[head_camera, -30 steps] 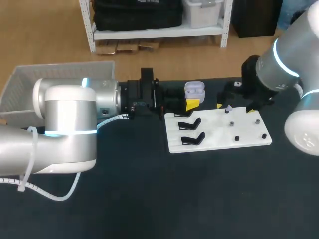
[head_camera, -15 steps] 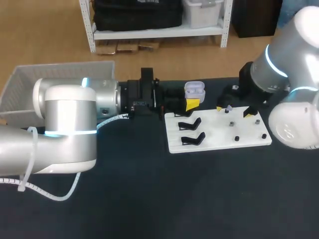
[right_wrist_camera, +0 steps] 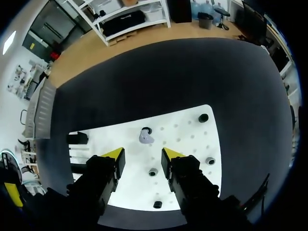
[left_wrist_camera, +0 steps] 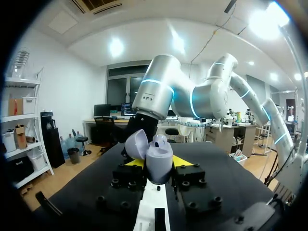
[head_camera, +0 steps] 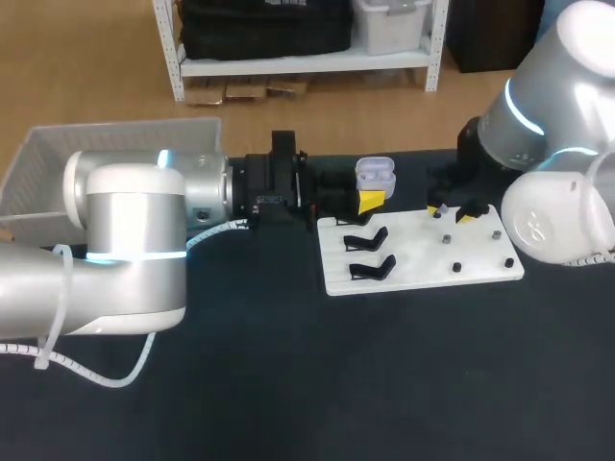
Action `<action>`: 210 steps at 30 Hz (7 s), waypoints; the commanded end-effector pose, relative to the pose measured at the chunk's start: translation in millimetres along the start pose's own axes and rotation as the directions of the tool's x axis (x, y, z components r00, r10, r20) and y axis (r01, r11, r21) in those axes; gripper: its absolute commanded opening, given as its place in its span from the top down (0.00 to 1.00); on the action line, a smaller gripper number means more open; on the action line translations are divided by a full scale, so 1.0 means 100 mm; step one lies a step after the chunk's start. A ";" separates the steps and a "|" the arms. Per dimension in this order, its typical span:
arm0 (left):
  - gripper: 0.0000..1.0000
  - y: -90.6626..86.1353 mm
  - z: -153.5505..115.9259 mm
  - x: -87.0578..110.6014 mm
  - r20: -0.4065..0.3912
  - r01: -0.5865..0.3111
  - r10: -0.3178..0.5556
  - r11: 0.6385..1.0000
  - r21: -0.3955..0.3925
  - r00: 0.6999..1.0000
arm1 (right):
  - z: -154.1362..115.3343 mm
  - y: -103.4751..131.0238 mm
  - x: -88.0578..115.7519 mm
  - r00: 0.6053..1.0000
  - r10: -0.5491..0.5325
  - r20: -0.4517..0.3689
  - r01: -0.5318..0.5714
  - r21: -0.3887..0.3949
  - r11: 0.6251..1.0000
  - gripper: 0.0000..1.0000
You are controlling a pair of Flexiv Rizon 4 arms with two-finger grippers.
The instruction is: Pick up each earbud case from the left stands, insert the matching earbuds, close the lid, and place the case in the box.
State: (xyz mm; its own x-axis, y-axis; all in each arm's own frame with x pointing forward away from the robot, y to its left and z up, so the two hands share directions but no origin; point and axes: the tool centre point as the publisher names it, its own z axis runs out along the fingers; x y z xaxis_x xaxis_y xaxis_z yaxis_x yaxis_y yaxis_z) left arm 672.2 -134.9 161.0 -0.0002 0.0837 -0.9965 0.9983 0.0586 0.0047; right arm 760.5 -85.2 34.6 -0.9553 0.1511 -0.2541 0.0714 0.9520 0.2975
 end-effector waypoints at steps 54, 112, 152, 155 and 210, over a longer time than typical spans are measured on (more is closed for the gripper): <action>1.00 -0.02 0.00 0.02 0.010 -0.006 0.006 1.000 -0.009 1.000 | 0.08 0.04 -0.17 0.996 0.068 -0.057 -0.067 0.022 0.998 1.00; 1.00 -0.02 0.00 0.02 0.010 -0.006 0.006 1.000 -0.009 1.000 | -2.10 1.38 0.93 0.943 -0.319 -0.096 0.321 0.009 0.947 1.00; 1.00 -0.02 0.00 0.02 0.010 -0.006 0.006 1.000 -0.009 1.000 | -1.67 1.72 0.79 0.844 -0.483 -0.234 0.497 -0.001 0.868 1.00; 1.00 -0.02 0.00 0.02 0.010 -0.006 0.006 1.000 -0.009 1.000 | -1.65 1.72 0.79 0.842 -0.484 -0.237 0.499 0.001 0.867 1.00; 1.00 -0.02 0.00 0.02 0.010 -0.006 0.006 1.000 -0.009 1.000 | -1.52 1.69 0.76 0.800 -0.528 -0.286 0.568 0.075 0.820 0.72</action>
State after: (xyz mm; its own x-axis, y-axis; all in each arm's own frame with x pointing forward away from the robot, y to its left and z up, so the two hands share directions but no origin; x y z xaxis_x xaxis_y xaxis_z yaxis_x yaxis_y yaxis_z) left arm 672.2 -134.7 160.8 0.0002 0.0831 -0.9965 0.9983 0.0581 0.0051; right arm 656.0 45.8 204.8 -0.8842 -0.4562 -0.1000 -0.4613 0.8866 0.0337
